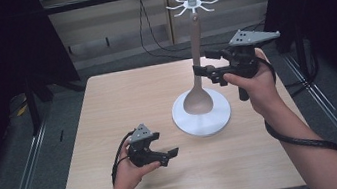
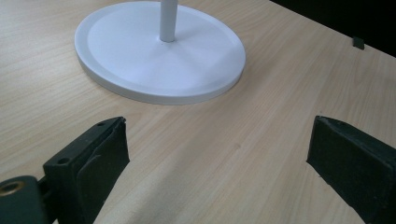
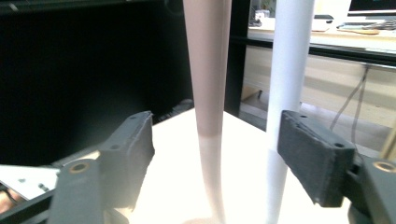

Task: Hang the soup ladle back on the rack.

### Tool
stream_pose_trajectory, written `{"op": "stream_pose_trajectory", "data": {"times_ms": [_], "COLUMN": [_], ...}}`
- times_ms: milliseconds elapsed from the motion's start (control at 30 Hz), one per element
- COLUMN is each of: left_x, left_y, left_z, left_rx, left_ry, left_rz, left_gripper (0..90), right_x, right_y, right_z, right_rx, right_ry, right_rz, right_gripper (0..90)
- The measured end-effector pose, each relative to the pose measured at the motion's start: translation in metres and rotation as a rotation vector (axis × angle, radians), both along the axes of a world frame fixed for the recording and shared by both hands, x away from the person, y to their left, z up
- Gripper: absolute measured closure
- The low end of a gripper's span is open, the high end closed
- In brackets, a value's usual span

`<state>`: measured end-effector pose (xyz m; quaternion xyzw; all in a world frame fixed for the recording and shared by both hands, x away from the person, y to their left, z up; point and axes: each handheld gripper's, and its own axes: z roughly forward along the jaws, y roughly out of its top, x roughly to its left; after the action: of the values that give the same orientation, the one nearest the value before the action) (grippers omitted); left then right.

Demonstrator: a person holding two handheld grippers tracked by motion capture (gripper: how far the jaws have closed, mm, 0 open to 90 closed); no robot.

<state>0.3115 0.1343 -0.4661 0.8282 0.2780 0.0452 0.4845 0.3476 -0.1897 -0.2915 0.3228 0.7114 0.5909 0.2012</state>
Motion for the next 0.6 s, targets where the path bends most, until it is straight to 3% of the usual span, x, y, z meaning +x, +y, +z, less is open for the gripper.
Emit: {"op": "stream_pose_trajectory", "data": {"times_ms": [33, 367, 600], "left_x": [0.0, 0.0, -0.001], "left_y": [0.0, 0.001, 0.001], "left_z": [0.0, 0.0, -0.002], "left_rx": [0.0, -0.001, 0.001], "left_ry": [-0.002, 0.002, 0.008], "left_rz": [-0.001, 0.0, 0.007], "left_gripper": [5.1, 5.1, 4.7], "right_x": [-0.001, -0.009, -0.02], "right_y": [-0.001, -0.01, -0.015], "right_z": [-0.002, -0.012, -0.026], "right_rx": [-0.028, -0.079, -0.117], "right_ry": [0.008, 0.025, 0.044], "right_rz": [-0.012, -0.053, -0.048], "right_gripper": [21.7, 15.7, 12.9]}}
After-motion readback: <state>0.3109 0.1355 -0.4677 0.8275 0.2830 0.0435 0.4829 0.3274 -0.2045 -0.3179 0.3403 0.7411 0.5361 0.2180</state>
